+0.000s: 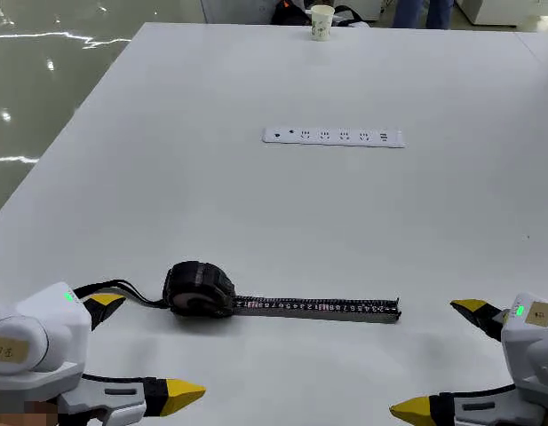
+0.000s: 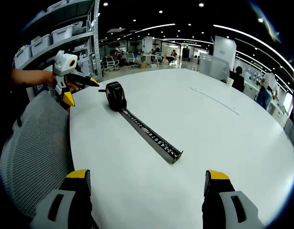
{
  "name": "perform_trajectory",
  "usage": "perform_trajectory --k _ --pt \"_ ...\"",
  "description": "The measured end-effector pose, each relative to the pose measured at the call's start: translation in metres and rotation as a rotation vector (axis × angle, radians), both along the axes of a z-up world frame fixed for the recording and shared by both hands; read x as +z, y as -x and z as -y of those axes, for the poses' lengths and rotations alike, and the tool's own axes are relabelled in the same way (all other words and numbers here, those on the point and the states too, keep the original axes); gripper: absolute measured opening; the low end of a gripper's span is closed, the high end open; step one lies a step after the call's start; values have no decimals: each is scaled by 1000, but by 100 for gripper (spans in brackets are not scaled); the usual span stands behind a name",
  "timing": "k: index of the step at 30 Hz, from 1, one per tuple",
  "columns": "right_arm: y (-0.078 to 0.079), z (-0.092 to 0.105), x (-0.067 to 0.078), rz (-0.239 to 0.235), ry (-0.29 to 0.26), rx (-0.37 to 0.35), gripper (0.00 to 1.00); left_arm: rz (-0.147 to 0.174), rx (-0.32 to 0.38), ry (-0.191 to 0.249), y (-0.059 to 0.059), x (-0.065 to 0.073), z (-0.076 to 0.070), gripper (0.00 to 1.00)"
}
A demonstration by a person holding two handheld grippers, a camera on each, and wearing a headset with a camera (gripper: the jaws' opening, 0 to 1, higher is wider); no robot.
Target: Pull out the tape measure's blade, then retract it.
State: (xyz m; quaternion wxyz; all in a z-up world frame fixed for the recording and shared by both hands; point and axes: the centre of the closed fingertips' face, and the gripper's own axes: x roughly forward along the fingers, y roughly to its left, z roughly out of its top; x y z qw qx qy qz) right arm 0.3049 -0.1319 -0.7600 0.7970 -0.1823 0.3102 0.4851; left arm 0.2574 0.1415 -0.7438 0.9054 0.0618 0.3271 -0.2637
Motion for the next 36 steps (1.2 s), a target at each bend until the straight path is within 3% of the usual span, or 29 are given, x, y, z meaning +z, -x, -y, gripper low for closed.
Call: perform_trajectory --k 4,17,23,33,36 --pt "2 -2 1 -1 -9 -16 99 0 13 11 2 0 2 99" --pt "4 -10 7 6 -51 -164 99 35 104 31 -1 6 15 99" --pt "10 -18 11 -7 -69 -202 99 39 114 16 1 10 21 99" --pt "14 -31 26 6 -101 -259 99 62 199 24 -3 23 22 99" --pt "17 -35 28 4 -108 -273 99 37 242 39 0 20 20 99"
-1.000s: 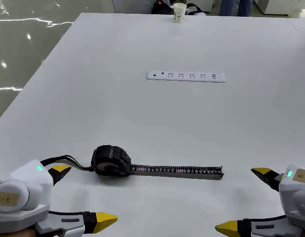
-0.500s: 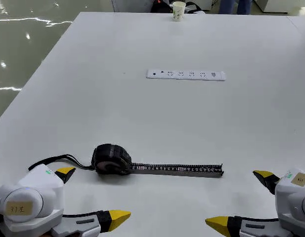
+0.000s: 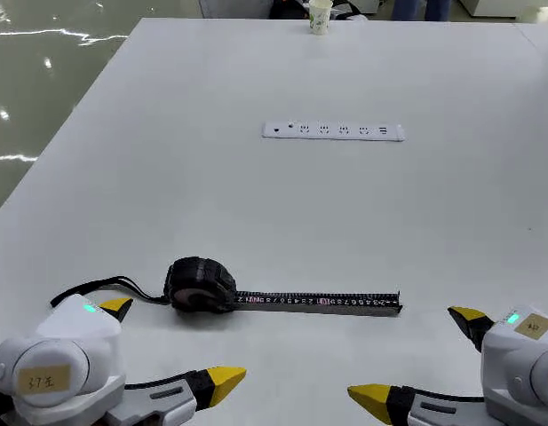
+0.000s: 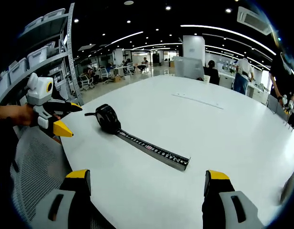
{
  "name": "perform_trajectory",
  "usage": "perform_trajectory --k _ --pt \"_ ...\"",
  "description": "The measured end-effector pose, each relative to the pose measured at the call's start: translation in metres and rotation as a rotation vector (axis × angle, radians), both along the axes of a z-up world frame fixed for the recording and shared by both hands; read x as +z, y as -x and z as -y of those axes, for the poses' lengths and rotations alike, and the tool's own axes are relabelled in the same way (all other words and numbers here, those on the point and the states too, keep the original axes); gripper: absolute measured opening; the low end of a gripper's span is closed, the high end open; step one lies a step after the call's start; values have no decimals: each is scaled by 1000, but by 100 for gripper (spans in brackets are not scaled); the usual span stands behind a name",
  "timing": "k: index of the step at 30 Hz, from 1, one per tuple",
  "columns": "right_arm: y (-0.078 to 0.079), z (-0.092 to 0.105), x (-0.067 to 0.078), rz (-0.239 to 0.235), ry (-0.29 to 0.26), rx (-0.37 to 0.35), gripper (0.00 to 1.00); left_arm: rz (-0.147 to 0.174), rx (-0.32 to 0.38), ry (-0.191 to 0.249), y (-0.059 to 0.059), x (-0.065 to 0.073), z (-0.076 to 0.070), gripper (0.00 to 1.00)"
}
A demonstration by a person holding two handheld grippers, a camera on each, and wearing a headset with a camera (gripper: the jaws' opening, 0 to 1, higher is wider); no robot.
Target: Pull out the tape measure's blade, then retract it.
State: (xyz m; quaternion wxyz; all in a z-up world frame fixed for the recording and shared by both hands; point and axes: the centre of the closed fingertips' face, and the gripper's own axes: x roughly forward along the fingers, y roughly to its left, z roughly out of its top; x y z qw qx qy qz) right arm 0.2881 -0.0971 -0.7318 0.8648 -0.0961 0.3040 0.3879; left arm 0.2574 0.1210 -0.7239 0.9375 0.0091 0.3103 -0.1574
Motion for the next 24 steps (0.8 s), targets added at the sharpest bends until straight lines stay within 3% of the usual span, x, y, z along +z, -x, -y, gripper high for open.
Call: perform_trajectory --k 3,6,11,19,24 --pt "3 -3 0 -9 -10 -10 99 6 25 17 1 0 -2 99" --pt "6 -4 0 -12 -9 -14 99 16 32 -9 4 -2 -3 99" --pt "8 -7 3 -12 -21 -17 99 7 32 -14 10 -4 2 99" --pt "8 -8 9 -6 -44 -33 99 22 61 1 9 2 3 99" --pt "8 -8 12 -3 -54 -38 99 29 57 -13 10 3 5 99"
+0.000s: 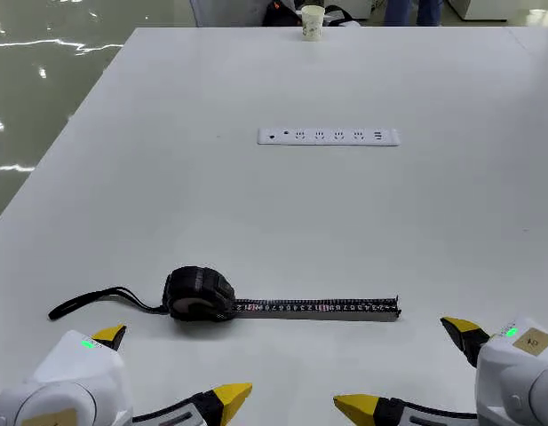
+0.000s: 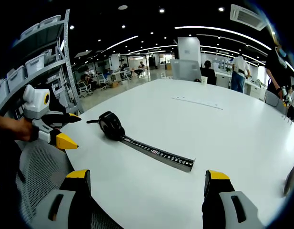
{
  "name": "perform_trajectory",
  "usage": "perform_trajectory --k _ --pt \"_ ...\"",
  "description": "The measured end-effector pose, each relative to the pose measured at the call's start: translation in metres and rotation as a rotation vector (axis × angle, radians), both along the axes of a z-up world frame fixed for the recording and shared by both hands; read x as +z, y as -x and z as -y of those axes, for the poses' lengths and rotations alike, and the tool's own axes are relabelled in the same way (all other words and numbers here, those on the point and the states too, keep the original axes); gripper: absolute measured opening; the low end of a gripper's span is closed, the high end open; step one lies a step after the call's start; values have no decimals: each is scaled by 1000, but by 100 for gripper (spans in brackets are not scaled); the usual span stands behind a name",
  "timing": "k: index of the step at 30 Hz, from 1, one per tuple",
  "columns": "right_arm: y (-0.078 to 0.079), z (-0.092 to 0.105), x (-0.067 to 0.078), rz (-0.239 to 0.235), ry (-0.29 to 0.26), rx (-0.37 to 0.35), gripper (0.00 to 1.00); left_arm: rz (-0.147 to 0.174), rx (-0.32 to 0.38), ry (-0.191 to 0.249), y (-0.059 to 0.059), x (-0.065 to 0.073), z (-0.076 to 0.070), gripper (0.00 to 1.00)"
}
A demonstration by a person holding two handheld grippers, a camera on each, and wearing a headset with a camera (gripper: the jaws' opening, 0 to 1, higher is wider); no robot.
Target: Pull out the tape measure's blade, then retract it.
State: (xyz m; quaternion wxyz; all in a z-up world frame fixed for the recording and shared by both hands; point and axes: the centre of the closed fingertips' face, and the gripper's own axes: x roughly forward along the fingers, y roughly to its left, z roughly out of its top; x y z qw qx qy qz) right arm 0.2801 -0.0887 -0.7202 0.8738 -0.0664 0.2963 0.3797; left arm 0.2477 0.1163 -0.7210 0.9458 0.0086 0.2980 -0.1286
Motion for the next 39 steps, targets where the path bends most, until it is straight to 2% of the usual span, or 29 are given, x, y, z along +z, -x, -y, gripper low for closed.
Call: perform_trajectory --k 6,16,24,39 --pt "1 -1 0 -2 1 3 99 -10 2 0 0 1 2 99" --pt "1 -1 -1 -6 -5 7 99 -15 -11 -25 -5 0 6 99" --pt "0 -3 -2 -10 -9 24 99 -10 -22 -27 -15 2 10 99" --pt "-12 1 -6 -4 -4 60 99 -34 0 -44 -33 -3 8 98"
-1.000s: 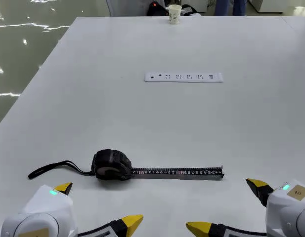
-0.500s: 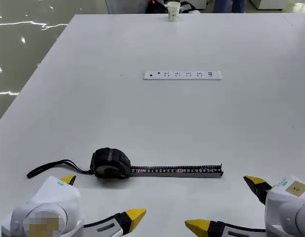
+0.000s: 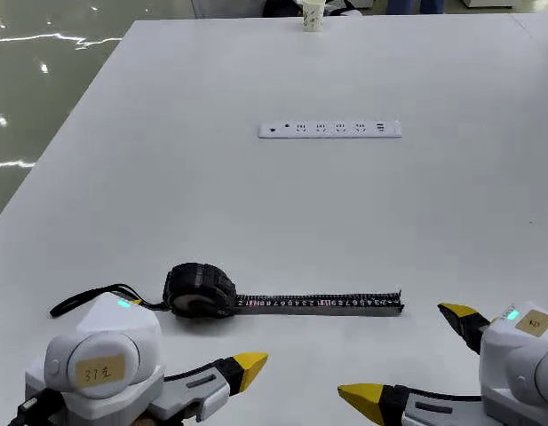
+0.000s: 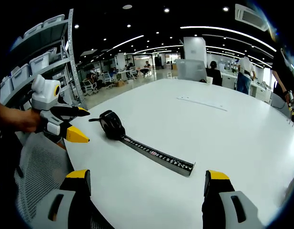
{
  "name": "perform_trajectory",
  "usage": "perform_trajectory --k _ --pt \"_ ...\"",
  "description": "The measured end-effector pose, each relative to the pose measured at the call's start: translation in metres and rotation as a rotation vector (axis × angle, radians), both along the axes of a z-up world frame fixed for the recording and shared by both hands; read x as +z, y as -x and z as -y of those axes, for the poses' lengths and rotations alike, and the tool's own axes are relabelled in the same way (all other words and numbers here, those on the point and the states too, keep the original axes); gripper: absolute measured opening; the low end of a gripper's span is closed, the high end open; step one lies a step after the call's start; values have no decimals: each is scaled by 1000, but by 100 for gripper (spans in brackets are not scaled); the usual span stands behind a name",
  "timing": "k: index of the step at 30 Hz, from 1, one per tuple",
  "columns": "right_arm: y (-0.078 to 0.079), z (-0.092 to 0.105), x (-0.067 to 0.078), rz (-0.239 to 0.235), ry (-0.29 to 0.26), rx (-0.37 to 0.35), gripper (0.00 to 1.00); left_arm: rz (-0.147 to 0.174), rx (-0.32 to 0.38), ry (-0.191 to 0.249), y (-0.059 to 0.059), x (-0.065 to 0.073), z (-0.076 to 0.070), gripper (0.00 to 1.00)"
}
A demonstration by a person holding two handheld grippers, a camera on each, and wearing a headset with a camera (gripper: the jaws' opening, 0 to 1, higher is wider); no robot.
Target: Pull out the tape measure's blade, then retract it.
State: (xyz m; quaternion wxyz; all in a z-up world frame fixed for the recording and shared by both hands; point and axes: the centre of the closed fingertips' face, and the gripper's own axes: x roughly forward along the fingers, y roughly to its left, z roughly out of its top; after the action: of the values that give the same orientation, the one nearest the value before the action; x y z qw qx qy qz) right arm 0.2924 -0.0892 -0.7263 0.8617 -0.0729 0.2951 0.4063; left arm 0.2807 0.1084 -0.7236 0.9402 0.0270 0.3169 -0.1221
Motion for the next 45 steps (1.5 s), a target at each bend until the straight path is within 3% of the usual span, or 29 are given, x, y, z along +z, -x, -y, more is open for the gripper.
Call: perform_trajectory --k 5,19,35,45 --pt "-4 4 -5 3 24 22 99 1 10 7 -7 0 -1 97" --pt "-15 8 -19 -11 62 101 90 -39 71 19 -21 -14 -8 93" --pt "-29 15 -29 5 101 193 71 -47 153 20 -42 -23 -10 88" --pt "-43 19 -35 16 123 258 57 -61 207 6 -49 -29 -21 83"
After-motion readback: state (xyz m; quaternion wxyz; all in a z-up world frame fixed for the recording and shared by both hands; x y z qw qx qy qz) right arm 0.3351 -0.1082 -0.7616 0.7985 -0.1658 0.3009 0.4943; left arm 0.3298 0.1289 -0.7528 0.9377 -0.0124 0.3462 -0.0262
